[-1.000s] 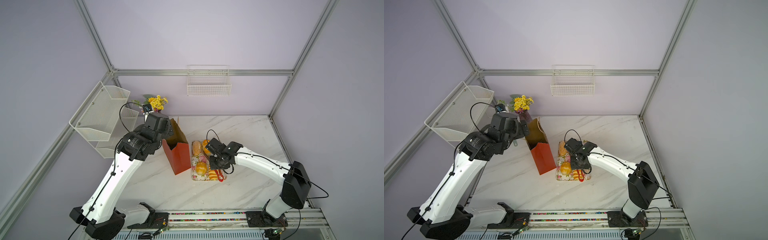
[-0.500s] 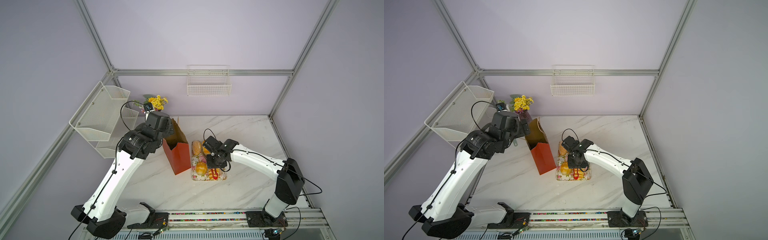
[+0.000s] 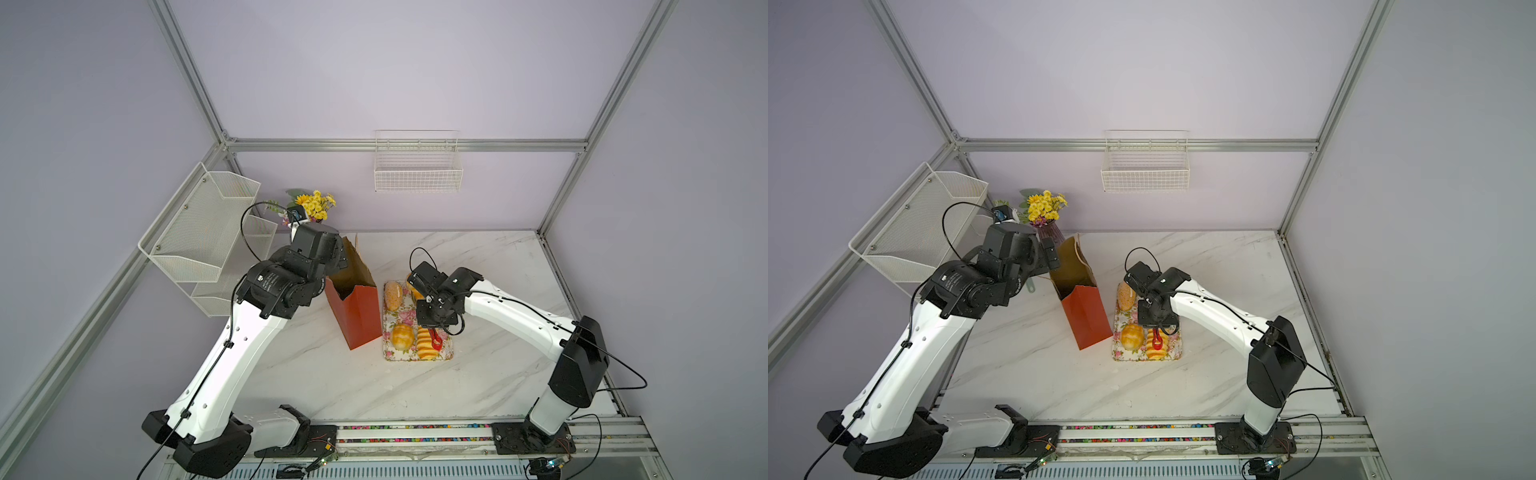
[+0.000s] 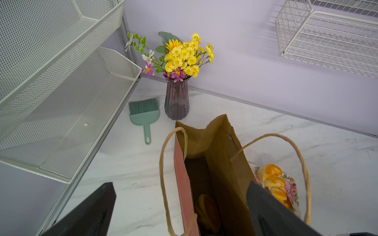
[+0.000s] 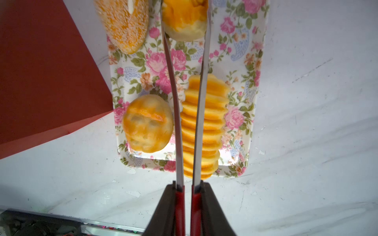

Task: Pack bread into a paper bag
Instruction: Pick up the fake bread from the plate, then place the fake bread in the paper bag.

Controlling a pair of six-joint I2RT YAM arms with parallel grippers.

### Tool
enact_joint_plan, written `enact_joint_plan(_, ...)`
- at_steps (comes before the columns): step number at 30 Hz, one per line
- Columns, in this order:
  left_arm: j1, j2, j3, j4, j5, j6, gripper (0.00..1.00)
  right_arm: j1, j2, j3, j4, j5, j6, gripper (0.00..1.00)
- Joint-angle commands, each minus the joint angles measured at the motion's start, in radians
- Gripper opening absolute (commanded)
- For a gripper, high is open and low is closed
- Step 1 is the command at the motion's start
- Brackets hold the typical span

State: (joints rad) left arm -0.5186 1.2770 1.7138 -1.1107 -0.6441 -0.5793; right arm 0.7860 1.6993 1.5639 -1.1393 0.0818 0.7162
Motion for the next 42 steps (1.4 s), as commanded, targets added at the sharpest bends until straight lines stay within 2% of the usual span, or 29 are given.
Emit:
enact_joint_plan(1, -0.003, -0.007, 0.017, 0.036, -0.035, 0.026, 1.0, 0.002, -0.09, 0.129, -0.081, 0.058, -0.039, 0.0)
enact_joint_plan(5, -0.003, -0.005, 0.028, 0.04, -0.089, 0.038, 1.0, 0.028, -0.129, 0.304, -0.091, 0.018, -0.119, 0.0)
enact_joint_plan(9, -0.003, -0.005, 0.044, 0.044, -0.177, 0.048, 1.0, 0.054, -0.128, 0.499, -0.023, -0.099, -0.203, 0.0)
enact_joint_plan(13, -0.003, 0.001, 0.071, 0.049, -0.246, 0.077, 1.0, 0.064, -0.047, 0.707, -0.022, -0.231, -0.23, 0.0)
enact_joint_plan(17, -0.003, -0.005, 0.097, 0.05, -0.303, 0.084, 1.0, 0.112, 0.026, 0.851, -0.1, -0.222, -0.245, 0.01)
enact_joint_plan(23, -0.003, -0.017, 0.102, 0.053, -0.336, 0.091, 1.0, 0.148, -0.003, 0.787, -0.023, -0.325, -0.219, 0.03)
enact_joint_plan(26, -0.003, -0.026, 0.109, 0.053, -0.371, 0.101, 1.0, 0.18, 0.0, 0.793, -0.065, -0.281, -0.21, 0.03)
enact_joint_plan(32, -0.003, -0.024, 0.134, 0.06, -0.41, 0.141, 1.0, 0.211, -0.041, 0.667, -0.085, -0.247, -0.17, 0.04)
enact_joint_plan(38, -0.004, -0.028, 0.13, 0.067, -0.386, 0.142, 1.0, 0.226, -0.068, 0.574, -0.157, -0.131, -0.15, 0.05)
enact_joint_plan(42, -0.005, -0.032, 0.114, 0.066, -0.34, 0.118, 1.0, 0.226, -0.063, 0.55, -0.165, -0.119, -0.156, 0.06)
